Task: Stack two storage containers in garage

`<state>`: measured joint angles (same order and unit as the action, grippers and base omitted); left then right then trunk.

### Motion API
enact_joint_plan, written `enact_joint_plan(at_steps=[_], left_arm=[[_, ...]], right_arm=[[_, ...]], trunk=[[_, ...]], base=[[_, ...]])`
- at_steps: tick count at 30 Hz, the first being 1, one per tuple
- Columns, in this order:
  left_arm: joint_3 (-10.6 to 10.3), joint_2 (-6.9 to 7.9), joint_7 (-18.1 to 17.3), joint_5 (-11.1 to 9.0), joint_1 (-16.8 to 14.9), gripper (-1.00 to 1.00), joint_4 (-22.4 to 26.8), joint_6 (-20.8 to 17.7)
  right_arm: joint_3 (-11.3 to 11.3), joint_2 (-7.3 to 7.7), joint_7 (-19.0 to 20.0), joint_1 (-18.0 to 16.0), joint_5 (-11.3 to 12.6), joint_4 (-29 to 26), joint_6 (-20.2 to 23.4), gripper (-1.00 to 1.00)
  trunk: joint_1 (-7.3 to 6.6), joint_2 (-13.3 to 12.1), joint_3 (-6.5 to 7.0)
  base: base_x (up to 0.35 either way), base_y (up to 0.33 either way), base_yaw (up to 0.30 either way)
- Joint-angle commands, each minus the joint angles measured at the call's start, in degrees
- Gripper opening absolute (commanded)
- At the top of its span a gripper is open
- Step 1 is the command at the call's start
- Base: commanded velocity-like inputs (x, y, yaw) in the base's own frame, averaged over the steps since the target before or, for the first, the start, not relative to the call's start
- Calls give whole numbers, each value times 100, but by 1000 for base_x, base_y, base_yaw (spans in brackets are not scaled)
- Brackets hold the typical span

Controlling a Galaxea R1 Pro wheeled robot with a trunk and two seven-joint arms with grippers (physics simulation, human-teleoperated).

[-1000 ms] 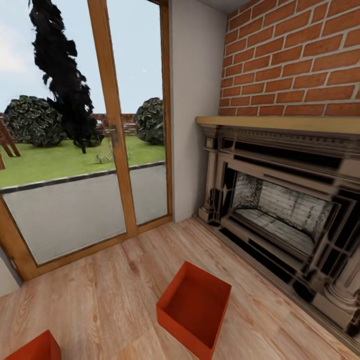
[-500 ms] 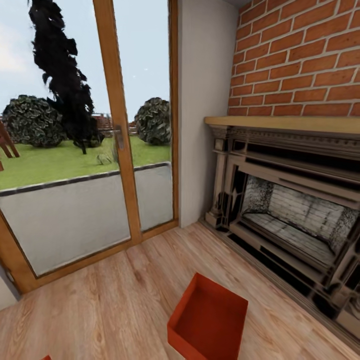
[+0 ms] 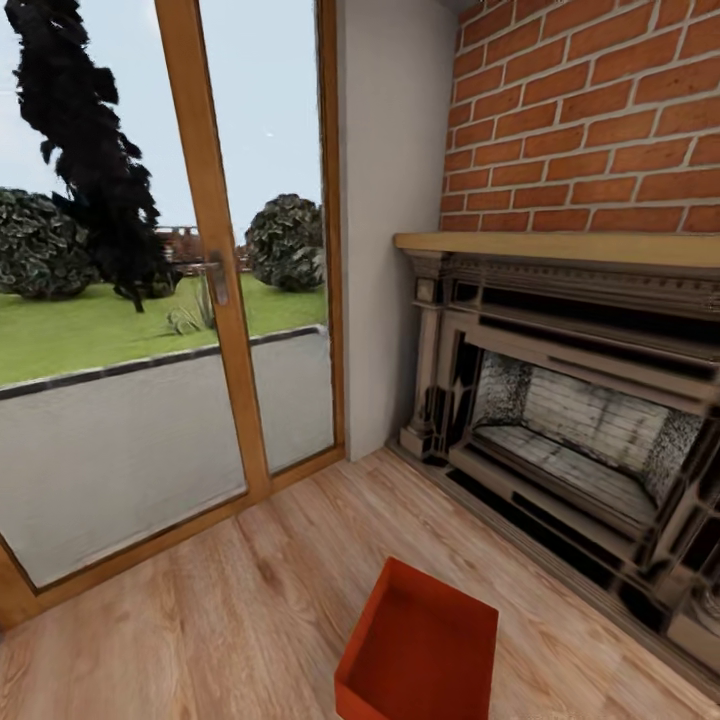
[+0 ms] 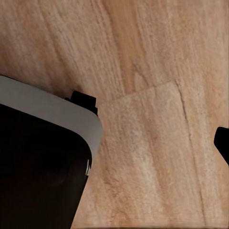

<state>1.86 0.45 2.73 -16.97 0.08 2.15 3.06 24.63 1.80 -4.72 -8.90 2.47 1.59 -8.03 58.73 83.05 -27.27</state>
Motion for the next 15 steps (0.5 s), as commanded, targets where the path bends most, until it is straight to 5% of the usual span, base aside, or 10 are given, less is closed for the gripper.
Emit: enact_joint_plan(at_steps=[1, 15], left_arm=[[16, -1, 8, -12, 1, 100, 5, 10], [16, -1, 8, -8, 1, 100, 5, 10]], right_arm=[[42, -1, -11, -7, 26, 17, -31, 100], [42, 10, -11, -7, 26, 17, -32, 100]], trunk=[[0, 3, -5], [0, 3, -5]], base=[[7, 7, -240], [1, 1, -242]])
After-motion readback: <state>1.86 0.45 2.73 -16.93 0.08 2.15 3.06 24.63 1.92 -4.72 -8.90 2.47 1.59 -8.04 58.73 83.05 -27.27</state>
